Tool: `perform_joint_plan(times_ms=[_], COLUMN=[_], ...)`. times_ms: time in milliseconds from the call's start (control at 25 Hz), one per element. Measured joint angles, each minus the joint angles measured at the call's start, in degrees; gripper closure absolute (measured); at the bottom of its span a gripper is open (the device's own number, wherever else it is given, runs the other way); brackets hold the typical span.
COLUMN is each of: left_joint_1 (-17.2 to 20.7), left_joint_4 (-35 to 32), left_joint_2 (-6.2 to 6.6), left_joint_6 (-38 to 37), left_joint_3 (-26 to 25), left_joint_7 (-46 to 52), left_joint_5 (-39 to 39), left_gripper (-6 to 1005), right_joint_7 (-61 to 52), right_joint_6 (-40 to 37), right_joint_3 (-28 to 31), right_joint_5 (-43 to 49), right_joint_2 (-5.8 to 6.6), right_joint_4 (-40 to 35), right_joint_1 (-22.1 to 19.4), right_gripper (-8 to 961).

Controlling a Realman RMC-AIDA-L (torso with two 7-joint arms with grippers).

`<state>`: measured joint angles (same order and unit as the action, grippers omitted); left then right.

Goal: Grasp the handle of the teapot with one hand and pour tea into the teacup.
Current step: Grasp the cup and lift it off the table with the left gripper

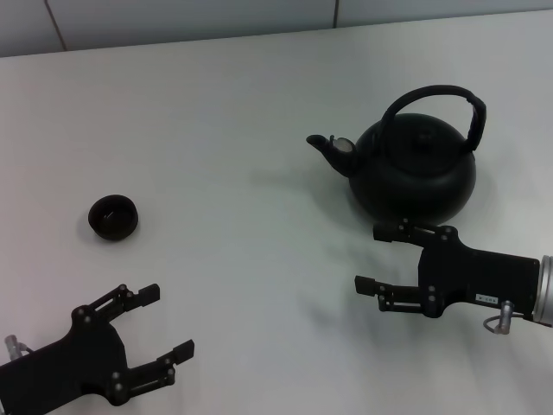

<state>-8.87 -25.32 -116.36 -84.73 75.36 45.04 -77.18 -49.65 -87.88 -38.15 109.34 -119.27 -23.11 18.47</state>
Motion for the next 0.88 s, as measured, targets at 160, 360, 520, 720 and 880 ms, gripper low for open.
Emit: perform_joint_plan(times_ms=[160,360,520,720,880], left_joint_1=[-0.04,0.00,0.04,1.32,-0.57], left_joint_4=[0.00,0.00,0.00,0.42,2.23], left_joint_2=[-0.07,-0.04,-0.02,-2.24,-2.24], left_joint_6=[0.00,0.00,0.00,0.44,2.48], left_joint_3=[0.05,-0.02,-0.11,-14.76,-19.56], left_joint_7=[0.05,0.05,-0.11,-6.12,-7.38], left_joint_5=[0.00,0.01,0.05,0.54,0.57], left_gripper=[140,141,141,142,141], right_joint_7=[0.02,0.04,0.06,0.08,0.09], right_joint_6=[-0.14,-0.09,-0.02,-0.01,-0.08], right_joint_3=[0.00,0.00,0.00,0.00,0.00], right_joint_5=[-0.01,-0.05,-0.26,-0.40,-0.40], right_joint_2=[0.00,0.00,-0.01,-0.05,-0.07], right_joint_4=[-0.03,-0.09,-0.22,-0.27,-0.26], right_joint_1=[-0.07,-0.04,-0.04,-0.07,0.01], right_gripper=[123,122,122,123,123])
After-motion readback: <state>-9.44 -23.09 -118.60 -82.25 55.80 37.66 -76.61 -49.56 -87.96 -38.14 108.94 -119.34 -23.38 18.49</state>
